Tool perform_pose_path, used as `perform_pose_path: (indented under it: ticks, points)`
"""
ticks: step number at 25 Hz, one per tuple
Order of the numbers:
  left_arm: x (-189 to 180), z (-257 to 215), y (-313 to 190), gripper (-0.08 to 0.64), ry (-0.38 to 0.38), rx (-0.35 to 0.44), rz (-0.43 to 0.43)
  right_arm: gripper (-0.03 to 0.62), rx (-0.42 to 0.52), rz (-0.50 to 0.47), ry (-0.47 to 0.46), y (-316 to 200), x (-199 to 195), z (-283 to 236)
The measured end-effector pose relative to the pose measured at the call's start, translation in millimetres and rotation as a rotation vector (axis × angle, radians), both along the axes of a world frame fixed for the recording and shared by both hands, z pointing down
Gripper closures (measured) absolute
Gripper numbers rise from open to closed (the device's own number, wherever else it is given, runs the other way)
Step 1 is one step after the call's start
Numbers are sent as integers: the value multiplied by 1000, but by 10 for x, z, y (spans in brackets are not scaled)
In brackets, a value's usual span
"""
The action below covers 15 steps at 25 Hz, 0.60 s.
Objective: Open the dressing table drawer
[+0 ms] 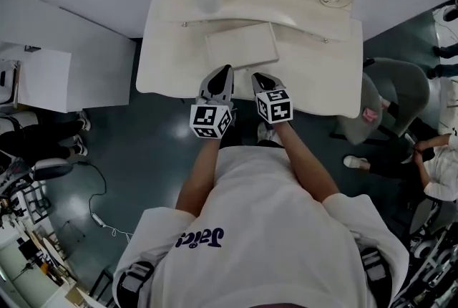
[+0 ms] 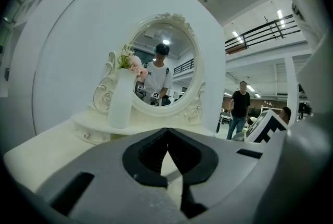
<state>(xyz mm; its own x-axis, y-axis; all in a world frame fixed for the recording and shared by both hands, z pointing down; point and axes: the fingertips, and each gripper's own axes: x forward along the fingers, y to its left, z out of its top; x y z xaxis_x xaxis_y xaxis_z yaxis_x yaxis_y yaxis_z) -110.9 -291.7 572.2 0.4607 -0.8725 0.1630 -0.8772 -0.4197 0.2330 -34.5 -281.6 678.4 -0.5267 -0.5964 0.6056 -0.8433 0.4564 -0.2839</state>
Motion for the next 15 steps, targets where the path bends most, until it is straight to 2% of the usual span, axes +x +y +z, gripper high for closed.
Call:
perform_pose_path:
  ticks: [8,9,11,15]
  points:
    - [-133,138,-108,545,10,-36,13,580,-100,28,37,-76,-64,441]
    - [-144,145,-116,545,10,-38,15,568,-114,29,38,-76,-77,486]
    - [-164,156,-125,545,11,-42,20,487,-140,33,37,-74,-110,563]
    - [-178,193,-139,545,10,-48,34,468,-159,46,47,-125,-142,680]
